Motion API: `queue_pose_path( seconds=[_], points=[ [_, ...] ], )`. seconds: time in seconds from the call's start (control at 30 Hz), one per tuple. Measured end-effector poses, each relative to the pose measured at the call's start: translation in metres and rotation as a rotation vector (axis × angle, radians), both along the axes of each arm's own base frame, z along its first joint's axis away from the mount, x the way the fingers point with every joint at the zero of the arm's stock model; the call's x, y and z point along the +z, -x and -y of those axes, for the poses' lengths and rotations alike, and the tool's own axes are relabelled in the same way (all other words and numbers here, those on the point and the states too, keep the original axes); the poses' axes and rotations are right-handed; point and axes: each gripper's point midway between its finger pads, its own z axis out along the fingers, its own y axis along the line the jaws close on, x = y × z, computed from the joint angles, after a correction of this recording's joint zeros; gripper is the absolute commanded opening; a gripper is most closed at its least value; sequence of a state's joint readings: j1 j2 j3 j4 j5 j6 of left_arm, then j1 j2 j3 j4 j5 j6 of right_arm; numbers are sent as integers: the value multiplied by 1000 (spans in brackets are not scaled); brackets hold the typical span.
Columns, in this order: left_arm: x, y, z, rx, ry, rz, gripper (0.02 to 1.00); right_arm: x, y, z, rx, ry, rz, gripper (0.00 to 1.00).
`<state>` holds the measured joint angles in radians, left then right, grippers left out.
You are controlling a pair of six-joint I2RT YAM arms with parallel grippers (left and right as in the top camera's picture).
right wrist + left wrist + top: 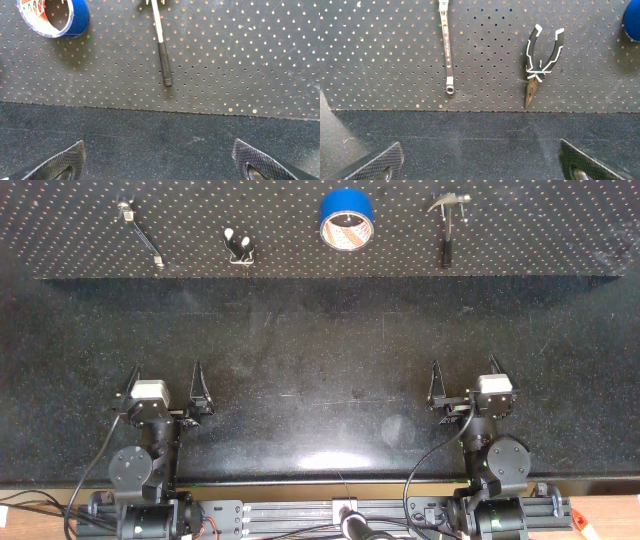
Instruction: Place Tools Onto Pegboard
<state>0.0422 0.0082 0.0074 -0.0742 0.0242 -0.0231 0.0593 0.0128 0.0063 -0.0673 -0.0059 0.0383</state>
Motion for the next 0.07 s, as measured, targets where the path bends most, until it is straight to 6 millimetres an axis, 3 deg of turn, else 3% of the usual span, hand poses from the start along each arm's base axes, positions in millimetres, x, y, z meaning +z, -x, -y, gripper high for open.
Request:
queue_pose_path(
  seconds=[0.07],
  points=[
    [0,0,0,0,0,0,996,0,0,0,0,0,0,954]
  ],
)
